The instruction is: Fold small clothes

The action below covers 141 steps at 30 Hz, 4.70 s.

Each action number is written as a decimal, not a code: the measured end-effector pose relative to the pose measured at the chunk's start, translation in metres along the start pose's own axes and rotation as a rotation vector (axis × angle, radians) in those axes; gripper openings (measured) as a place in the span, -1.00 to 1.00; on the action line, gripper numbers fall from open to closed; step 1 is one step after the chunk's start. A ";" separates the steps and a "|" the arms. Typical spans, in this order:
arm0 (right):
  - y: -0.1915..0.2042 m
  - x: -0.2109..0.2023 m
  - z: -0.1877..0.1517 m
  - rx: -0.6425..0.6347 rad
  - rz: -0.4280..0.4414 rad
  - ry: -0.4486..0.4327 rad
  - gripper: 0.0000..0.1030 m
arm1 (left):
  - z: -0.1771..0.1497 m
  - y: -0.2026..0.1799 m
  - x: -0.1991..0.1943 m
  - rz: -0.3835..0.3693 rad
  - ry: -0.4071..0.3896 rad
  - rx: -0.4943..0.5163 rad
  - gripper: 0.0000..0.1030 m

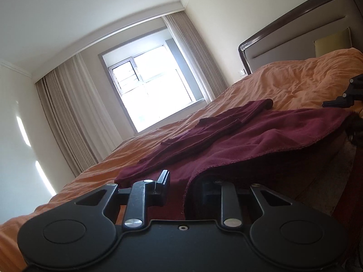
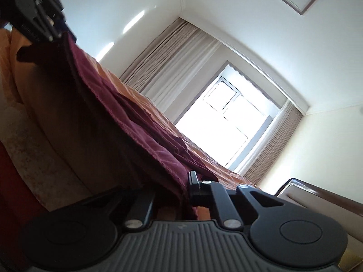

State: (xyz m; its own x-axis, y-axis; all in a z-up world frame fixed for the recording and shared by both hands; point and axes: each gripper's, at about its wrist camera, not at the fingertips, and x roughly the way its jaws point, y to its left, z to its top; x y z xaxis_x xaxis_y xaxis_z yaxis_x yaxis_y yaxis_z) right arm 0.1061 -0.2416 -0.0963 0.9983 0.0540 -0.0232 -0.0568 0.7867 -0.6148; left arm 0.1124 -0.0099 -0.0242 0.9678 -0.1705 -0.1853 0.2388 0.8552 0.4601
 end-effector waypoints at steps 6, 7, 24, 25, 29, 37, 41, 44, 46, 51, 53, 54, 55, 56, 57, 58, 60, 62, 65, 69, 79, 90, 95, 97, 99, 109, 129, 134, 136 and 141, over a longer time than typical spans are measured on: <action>-0.033 -0.003 0.021 0.122 0.062 -0.018 -0.87 | -0.005 -0.006 0.000 -0.001 0.023 0.003 -0.42; -0.038 -0.002 0.026 0.139 0.067 -0.025 -0.87 | -0.006 -0.006 0.001 0.001 0.030 0.000 -0.42; -0.083 0.010 0.050 0.211 0.079 -0.041 -0.87 | -0.044 -0.035 0.003 0.025 0.101 0.082 -0.31; -0.083 0.012 0.051 0.211 0.080 -0.041 -0.87 | -0.044 -0.037 0.003 0.031 0.098 0.093 -0.30; -0.080 0.013 0.053 0.198 0.078 -0.038 -0.87 | -0.049 -0.043 0.002 0.051 0.089 0.116 -0.26; -0.073 0.011 0.043 0.189 0.090 -0.022 -0.87 | -0.041 -0.033 -0.014 0.124 0.006 0.087 -0.73; -0.070 0.003 0.038 0.196 0.083 -0.029 -0.89 | -0.035 -0.030 -0.026 0.142 -0.057 0.104 -0.88; -0.075 -0.004 0.037 0.225 0.074 -0.036 -0.90 | -0.026 -0.026 -0.038 0.159 -0.115 0.123 -0.90; -0.077 -0.012 0.039 0.239 0.067 -0.049 -0.90 | -0.018 -0.021 -0.044 0.169 -0.141 0.126 -0.90; -0.085 -0.044 0.050 0.243 0.058 -0.106 -0.90 | 0.006 -0.008 -0.071 0.167 -0.180 0.091 -0.90; -0.092 -0.061 0.057 0.252 0.064 -0.122 -0.90 | 0.018 -0.002 -0.088 0.153 -0.195 0.064 -0.90; -0.096 -0.069 0.060 0.256 0.067 -0.130 -0.90 | 0.023 0.000 -0.096 0.146 -0.202 0.057 -0.90; -0.101 -0.078 0.064 0.261 0.070 -0.136 -0.90 | 0.029 0.001 -0.104 0.140 -0.209 0.058 -0.90; -0.104 -0.084 0.066 0.263 0.074 -0.139 -0.90 | 0.034 0.003 -0.111 0.134 -0.215 0.060 -0.90; -0.108 -0.089 0.068 0.263 0.080 -0.137 -0.90 | 0.039 0.005 -0.119 0.126 -0.223 0.062 -0.90; -0.112 -0.093 0.070 0.260 0.081 -0.129 -0.90 | 0.045 0.008 -0.126 0.114 -0.225 0.059 -0.90; -0.118 -0.091 0.071 0.277 0.093 -0.115 -0.90 | 0.053 0.011 -0.133 0.083 -0.219 0.043 -0.89; -0.124 -0.082 0.071 0.299 0.097 -0.111 -0.89 | 0.060 0.013 -0.132 0.056 -0.200 0.027 -0.89; -0.137 -0.054 0.079 0.320 0.105 -0.109 -0.89 | 0.071 0.021 -0.119 0.041 -0.205 0.002 -0.89; -0.156 -0.001 0.094 0.298 0.104 -0.112 -0.89 | 0.096 0.041 -0.090 -0.004 -0.204 -0.046 -0.88; -0.178 0.175 0.117 0.277 0.171 0.071 -0.89 | 0.155 0.118 0.074 -0.138 -0.066 -0.203 -0.85; -0.156 0.319 0.065 0.388 0.336 0.356 -0.88 | 0.103 0.156 0.248 -0.225 0.250 -0.438 -0.85; -0.151 0.355 0.044 0.452 0.407 0.454 -0.79 | 0.074 0.164 0.293 -0.252 0.330 -0.569 -0.71; -0.145 0.361 0.039 0.460 0.419 0.472 -0.63 | 0.070 0.167 0.303 -0.263 0.346 -0.626 -0.60; -0.145 0.365 0.034 0.469 0.423 0.481 -0.10 | 0.066 0.171 0.303 -0.272 0.351 -0.664 -0.41; -0.161 0.360 0.016 0.590 0.452 0.512 0.65 | 0.043 0.205 0.289 -0.267 0.362 -0.864 0.77; -0.163 0.229 -0.013 0.783 0.383 0.401 -0.08 | 0.027 0.138 0.203 -0.206 0.365 -0.471 -0.50; -0.160 0.227 -0.017 0.808 0.359 0.414 -0.65 | 0.024 0.159 0.197 -0.095 0.353 -0.614 -0.85; -0.159 0.225 -0.019 0.814 0.354 0.416 -0.72 | 0.018 0.171 0.196 -0.060 0.360 -0.688 -0.88; -0.156 0.219 -0.023 0.808 0.348 0.417 -0.80 | -0.012 0.191 0.203 -0.038 0.432 -0.894 -0.88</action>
State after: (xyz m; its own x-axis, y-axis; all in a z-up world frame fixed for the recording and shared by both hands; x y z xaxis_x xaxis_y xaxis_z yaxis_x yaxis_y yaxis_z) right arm 0.3339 -0.3670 -0.0238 0.8401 0.2631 -0.4744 -0.1869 0.9614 0.2021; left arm 0.3539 0.1245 0.0154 0.8058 -0.1642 -0.5690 -0.0513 0.9378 -0.3433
